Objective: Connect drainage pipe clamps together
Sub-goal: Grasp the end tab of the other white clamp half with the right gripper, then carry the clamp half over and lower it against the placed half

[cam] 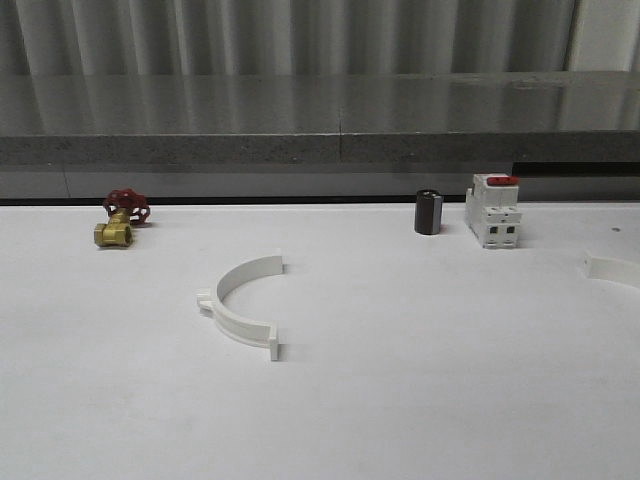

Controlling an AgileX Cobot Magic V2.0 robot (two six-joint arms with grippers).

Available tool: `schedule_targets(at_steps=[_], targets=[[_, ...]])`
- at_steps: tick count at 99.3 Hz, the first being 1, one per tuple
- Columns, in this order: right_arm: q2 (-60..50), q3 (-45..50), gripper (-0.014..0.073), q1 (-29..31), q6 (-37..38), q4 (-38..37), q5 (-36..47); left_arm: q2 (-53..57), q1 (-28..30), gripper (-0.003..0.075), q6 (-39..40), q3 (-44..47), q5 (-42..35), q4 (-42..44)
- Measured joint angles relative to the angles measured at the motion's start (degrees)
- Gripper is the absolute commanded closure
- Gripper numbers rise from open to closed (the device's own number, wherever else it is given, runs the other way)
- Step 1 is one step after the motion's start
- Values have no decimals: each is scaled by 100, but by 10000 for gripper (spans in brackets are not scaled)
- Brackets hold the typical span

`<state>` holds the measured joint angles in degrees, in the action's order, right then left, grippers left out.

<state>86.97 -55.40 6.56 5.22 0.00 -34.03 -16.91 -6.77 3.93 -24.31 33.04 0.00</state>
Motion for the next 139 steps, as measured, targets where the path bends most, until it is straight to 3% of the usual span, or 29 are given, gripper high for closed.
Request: schedule_targets(at_steps=[47,59,78,90,139], targets=[[1523,-189,0,14,-248,0,392,0,0,740,0,0,0,0],[1561,-189,83,14,-261,0,478,0,0,740,0,0,0,0],[1564,-189,325,14,-272,0,496,0,0,740,0,0,0,0],[1564,-189,434,14,-272,92,501,0,0,740,0,0,0,0],[1564,-189,461,14,-272,145,555,0,0,740,0,0,0,0]])
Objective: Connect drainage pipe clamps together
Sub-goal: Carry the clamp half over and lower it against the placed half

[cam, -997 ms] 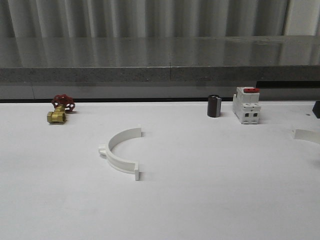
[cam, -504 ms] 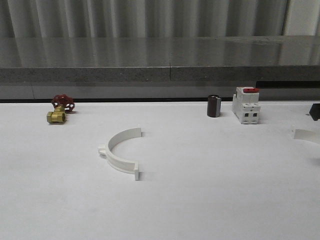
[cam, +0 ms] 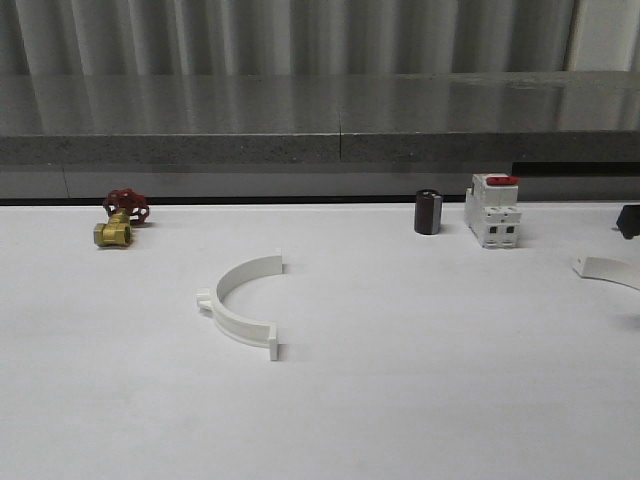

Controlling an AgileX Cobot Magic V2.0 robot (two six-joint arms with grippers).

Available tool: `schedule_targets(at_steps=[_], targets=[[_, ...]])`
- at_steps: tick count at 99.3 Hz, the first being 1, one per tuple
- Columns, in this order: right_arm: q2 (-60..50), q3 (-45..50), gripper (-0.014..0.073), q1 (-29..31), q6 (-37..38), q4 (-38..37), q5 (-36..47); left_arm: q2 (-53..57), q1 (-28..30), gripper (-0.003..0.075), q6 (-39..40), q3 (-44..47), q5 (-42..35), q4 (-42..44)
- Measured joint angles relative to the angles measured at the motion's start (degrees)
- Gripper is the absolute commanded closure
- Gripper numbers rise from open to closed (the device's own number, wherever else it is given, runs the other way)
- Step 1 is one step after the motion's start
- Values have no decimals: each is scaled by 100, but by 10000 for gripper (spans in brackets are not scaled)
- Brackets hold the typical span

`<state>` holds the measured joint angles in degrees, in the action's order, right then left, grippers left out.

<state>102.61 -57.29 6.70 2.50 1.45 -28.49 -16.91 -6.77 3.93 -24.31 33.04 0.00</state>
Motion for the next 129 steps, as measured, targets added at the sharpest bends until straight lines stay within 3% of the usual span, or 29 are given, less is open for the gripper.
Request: schedule_targets(at_steps=[7,8,34,82,129], targets=[[0,-23,461,0,0,16,-20,0,0,740,0,0,0,0],[0,-864,459,-1410,1125,254,-788,0,0,740,0,0,0,0],[127,-1393,459,-2552,2199,54,-856,0,0,740,0,0,-4,0],[1355,-2637,459,-3477,2919,-260,-1330,0,0,740,0,0,-4,0],[1545,-2750,459,-3738,3678,-761,-1291,0,0,740,0,0,-4,0]])
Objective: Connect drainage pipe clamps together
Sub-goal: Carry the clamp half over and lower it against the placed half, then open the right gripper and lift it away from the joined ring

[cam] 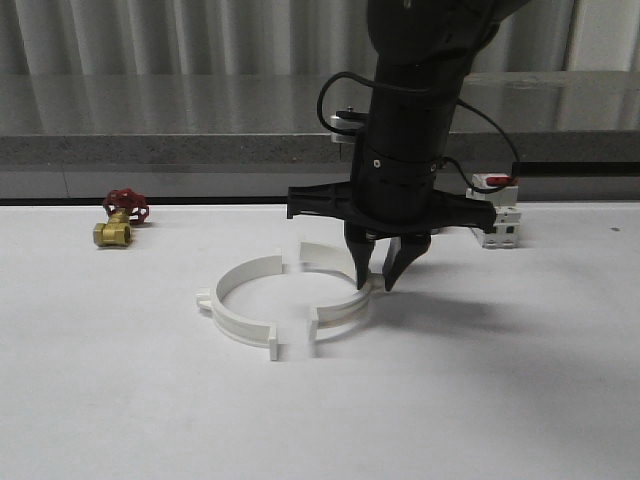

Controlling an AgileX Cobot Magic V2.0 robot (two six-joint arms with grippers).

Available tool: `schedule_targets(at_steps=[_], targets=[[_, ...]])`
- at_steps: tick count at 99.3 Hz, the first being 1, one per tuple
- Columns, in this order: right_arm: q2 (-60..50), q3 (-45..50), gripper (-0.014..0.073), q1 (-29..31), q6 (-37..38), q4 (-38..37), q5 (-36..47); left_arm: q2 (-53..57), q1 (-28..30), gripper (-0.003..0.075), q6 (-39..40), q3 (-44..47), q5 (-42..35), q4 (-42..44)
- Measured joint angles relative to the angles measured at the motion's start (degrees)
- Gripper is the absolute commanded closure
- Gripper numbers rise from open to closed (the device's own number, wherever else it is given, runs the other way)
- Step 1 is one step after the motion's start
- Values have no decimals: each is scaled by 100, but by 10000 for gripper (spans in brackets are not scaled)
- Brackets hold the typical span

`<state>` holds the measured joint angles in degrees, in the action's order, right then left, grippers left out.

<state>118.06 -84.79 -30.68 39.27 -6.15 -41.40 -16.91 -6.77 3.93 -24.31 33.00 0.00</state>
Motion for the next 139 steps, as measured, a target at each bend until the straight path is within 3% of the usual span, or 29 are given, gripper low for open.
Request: schedule_targets(at_steps=[127,139], targets=[[190,-49,459,-126,284,268,318,0,0,740,0,0,0,0],[190,-49,406,-126,288,282,318,0,0,740,0,0,0,0]])
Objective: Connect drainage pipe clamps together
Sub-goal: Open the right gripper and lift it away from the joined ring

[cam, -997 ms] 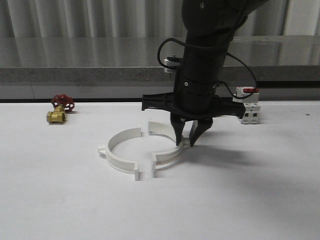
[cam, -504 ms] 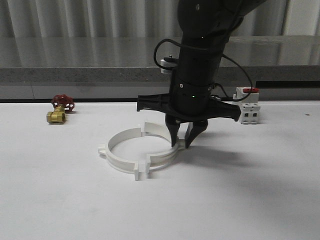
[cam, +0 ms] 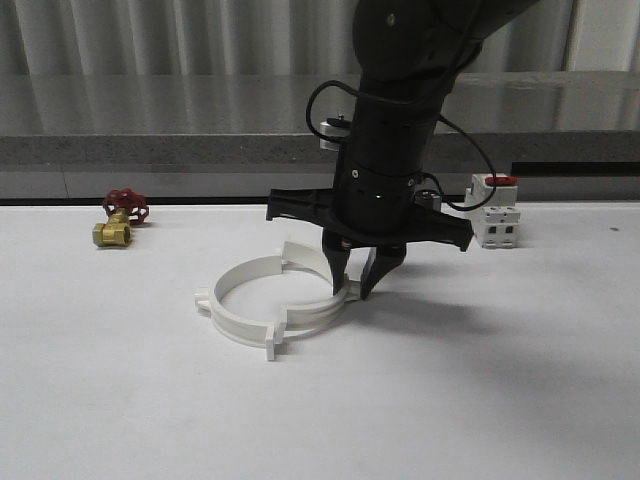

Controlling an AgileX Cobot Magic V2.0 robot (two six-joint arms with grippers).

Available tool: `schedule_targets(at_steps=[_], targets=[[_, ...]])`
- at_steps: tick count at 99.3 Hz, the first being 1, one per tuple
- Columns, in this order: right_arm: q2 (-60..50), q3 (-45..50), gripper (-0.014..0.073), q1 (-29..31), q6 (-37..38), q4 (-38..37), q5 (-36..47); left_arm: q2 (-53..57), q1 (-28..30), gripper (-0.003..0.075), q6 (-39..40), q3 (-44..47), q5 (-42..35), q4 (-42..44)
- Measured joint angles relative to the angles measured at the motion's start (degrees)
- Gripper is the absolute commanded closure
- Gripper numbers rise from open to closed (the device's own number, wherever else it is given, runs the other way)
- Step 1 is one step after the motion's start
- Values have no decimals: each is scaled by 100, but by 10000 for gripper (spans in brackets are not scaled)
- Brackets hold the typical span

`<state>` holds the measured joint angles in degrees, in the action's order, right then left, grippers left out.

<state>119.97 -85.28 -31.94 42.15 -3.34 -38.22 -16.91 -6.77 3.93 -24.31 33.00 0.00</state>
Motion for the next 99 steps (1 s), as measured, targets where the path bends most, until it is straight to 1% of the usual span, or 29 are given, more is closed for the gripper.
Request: schedule_targets(at_steps=[6,7,8,18,26,52,69,80,99], targets=[[0,0,359,0,0,14,0,0,0,740,0,0,0,0],[0,0,337,0,0,14,0,0,0,740,0,0,0,0],[0,0,337,0,0,14,0,0,0,740,0,0,0,0],[26,0,234,0,0,38,-42,0,0,740,0,0,0,0],[26,0,188,0,0,53,-30,0,0,740,0,0,0,0],[26,-8,184,-11,0,65,-7,0,0,740,0,0,0,0],[-65,-8,184,-11,0,-79,-70,0,0,740,0,0,0,0],[-333,-8,184,-11,-113,-250,-156,0,0,740,0,0,0,0],[-998,-8,184,-11,-575,-508,-503,0,0,740,0,0,0,0]])
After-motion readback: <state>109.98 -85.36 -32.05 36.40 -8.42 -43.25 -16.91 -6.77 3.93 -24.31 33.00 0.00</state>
